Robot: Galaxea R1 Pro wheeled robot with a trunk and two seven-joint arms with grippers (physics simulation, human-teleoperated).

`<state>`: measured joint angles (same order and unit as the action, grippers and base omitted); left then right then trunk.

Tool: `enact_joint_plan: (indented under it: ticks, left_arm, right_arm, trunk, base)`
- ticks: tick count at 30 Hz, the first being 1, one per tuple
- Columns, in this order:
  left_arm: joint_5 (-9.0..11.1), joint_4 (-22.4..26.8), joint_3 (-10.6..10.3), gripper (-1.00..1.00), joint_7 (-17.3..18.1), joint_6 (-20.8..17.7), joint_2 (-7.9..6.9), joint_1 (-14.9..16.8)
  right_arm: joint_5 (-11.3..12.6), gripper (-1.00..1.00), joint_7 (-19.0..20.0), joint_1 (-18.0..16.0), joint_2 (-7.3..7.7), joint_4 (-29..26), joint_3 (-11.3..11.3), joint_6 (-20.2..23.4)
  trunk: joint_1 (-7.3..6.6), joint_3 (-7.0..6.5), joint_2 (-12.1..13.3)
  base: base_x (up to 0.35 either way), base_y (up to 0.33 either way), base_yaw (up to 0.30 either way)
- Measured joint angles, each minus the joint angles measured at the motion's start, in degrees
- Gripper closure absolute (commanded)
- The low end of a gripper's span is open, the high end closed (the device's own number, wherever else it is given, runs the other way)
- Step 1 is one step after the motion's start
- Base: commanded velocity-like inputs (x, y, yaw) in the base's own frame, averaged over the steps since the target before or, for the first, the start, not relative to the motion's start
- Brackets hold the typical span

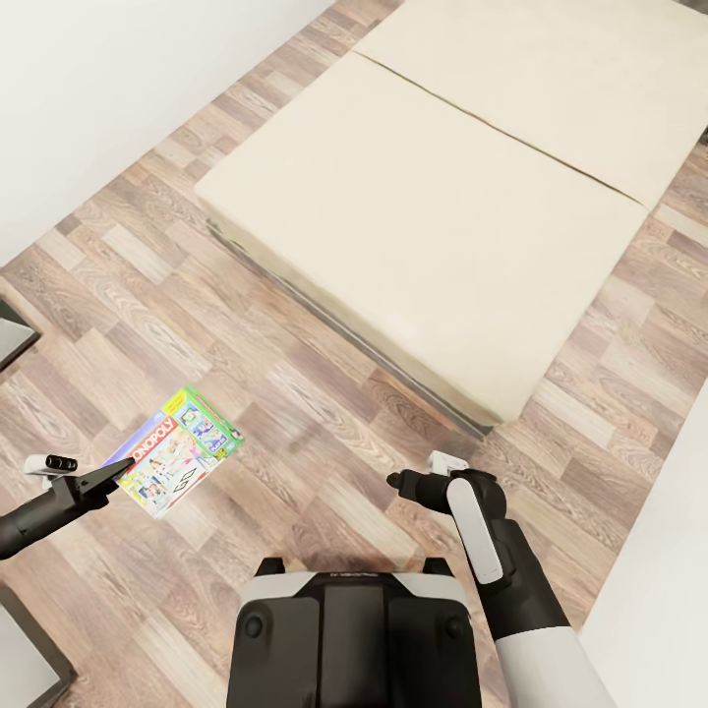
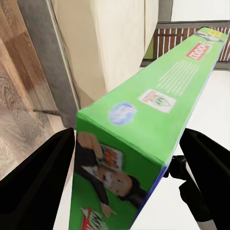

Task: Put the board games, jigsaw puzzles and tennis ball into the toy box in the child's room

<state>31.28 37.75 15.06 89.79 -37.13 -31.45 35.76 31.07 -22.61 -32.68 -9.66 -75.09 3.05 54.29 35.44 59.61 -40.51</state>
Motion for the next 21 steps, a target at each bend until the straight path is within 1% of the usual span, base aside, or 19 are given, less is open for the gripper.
enact_joint_plan:
  ticks: [5, 21]
  left_arm:
    - [0.0, 0.0, 0.0, 1.00, 0.0, 0.0, 0.00, 0.0]
    - [-0.1, 0.0, 0.0, 1.00, 0.0, 0.1, 0.08, 0.0]
  right_arm:
    - [0.0, -1.00, 0.0, 0.0, -0.01, 0.0, 0.0, 0.0]
    - [0.0, -1.00, 0.0, 0.0, -0.01, 0.0, 0.0, 0.0]
  trunk:
    - [-0.01, -0.47, 0.0]
    - [-0.01, -1.99, 0.0]
  base:
    - [-0.044, 0.078, 0.000]
    - [-0.002, 0.004, 0.000]
